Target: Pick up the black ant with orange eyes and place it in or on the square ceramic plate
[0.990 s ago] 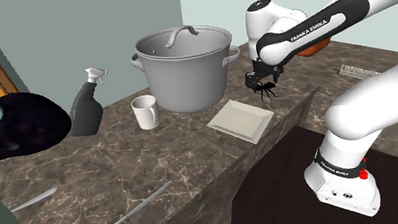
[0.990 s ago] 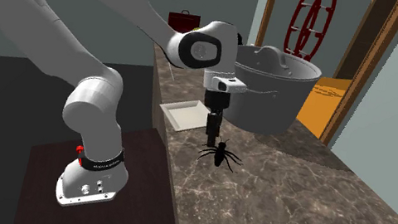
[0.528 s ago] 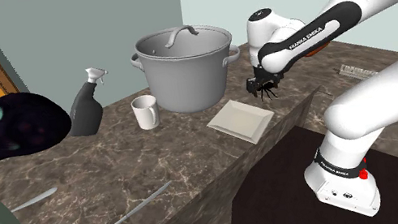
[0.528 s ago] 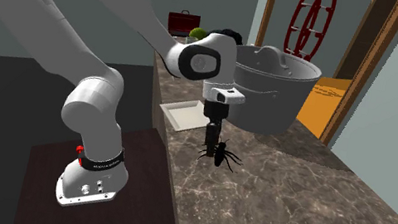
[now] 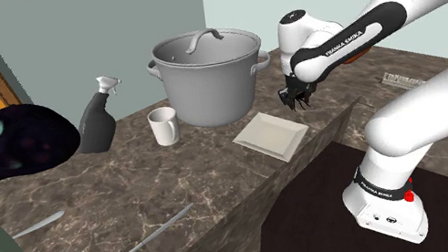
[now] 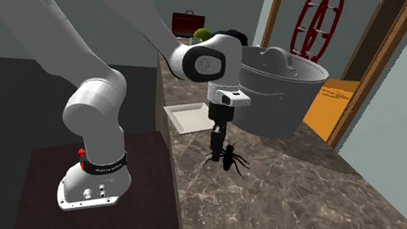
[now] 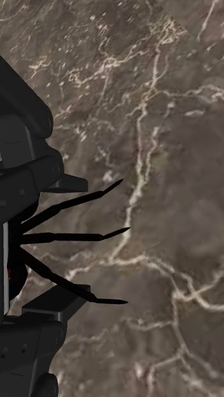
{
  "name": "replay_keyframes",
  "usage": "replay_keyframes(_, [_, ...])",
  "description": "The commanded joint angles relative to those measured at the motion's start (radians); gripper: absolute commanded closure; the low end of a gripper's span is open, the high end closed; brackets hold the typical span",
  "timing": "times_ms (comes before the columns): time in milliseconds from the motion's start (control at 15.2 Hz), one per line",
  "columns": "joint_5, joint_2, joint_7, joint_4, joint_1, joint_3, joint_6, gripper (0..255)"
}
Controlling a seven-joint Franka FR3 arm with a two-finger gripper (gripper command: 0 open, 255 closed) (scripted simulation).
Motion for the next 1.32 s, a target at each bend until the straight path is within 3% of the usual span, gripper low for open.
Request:
replay_keyframes(0, [0.000, 0.000, 0.000, 0.000, 0.000, 0.000, 0.000, 255])
replay_keyframes(396, [0.000, 0.000, 0.000, -0.001, 0.000, 0.000, 0.000, 255])
replay_keyframes(1254, [0.053, -0.111, -0.076, 0.107, 0.027, -0.008, -0.211, 255])
